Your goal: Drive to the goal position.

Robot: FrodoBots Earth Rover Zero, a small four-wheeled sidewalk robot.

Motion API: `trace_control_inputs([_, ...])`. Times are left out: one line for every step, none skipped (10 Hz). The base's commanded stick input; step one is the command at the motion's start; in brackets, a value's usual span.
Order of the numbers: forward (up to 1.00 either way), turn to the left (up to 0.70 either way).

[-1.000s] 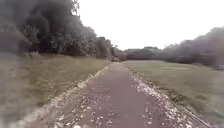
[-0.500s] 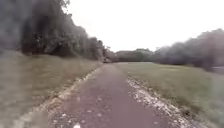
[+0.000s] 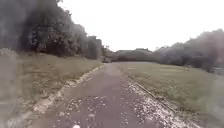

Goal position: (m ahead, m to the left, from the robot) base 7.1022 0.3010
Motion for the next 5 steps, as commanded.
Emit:
trace_control_inputs([1.00,0.00])
trace_control_inputs([1.00,0.00])
trace_control_inputs([1.00,0.00])
trace_control_inputs([1.00,0.00])
trace_control_inputs([1.00,0.00])
